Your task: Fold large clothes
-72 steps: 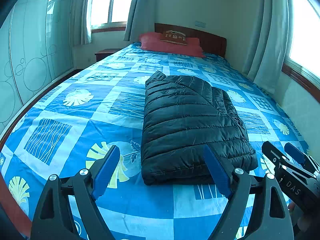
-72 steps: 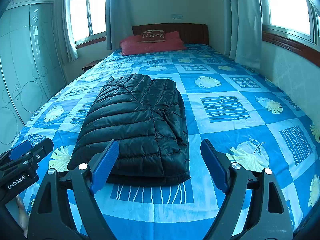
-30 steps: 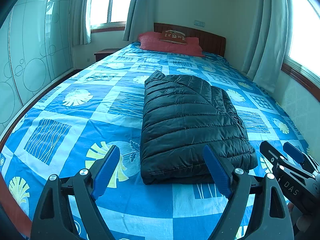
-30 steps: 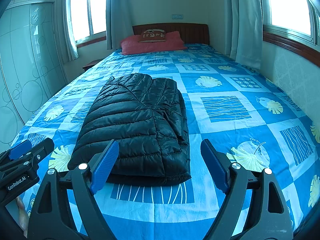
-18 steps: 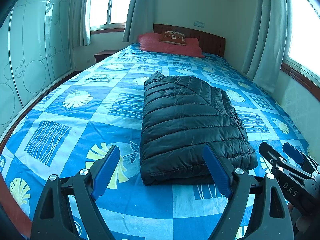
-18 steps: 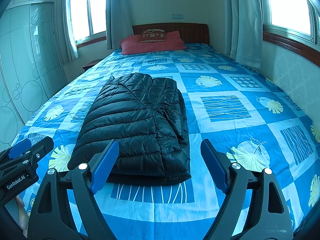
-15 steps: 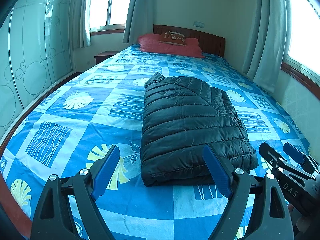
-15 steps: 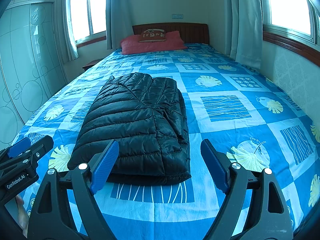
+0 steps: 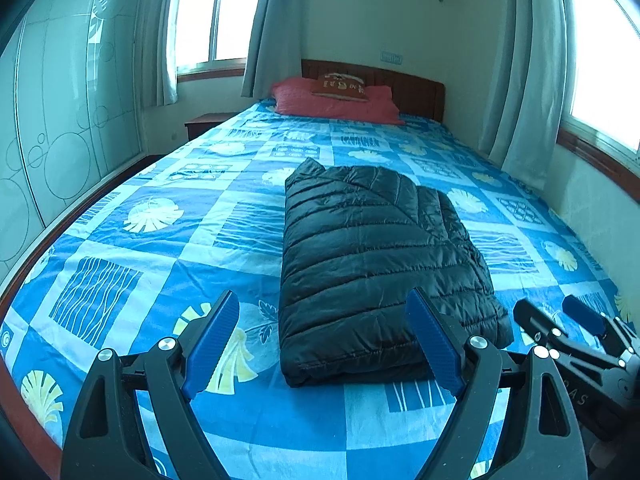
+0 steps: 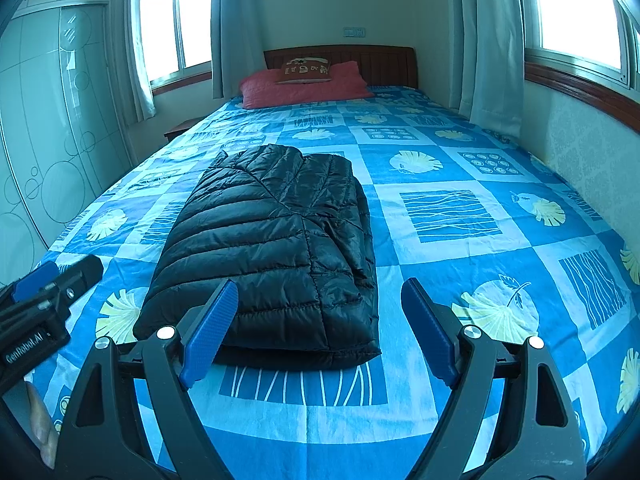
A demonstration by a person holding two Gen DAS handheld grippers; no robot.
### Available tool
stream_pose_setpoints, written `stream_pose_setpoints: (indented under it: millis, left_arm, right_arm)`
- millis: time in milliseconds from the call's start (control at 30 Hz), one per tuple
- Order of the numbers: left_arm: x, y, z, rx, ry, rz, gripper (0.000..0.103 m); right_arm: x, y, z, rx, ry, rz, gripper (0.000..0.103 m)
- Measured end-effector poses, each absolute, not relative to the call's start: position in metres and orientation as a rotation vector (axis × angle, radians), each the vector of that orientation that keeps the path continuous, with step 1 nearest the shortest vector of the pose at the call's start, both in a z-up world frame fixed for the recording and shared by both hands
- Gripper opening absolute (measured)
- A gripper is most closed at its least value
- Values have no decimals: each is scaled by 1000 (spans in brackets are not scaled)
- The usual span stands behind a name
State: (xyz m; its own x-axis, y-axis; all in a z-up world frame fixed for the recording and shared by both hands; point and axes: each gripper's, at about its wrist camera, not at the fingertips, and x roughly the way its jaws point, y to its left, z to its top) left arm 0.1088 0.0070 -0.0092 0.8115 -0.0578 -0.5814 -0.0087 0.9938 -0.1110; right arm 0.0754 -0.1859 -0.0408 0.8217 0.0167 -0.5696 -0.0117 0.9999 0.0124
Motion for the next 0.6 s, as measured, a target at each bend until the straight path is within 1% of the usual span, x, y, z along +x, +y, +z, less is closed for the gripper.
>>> stream_pose_setpoints:
  millis: [433, 600]
  left_arm:
    - [118, 16, -23, -112, 632, 24, 88]
    - [150, 55, -52, -208, 768, 49, 88]
  right_arm:
    - [84, -194, -49, 17, 627, 12, 84]
    - [94, -218, -53, 42, 638, -30, 84]
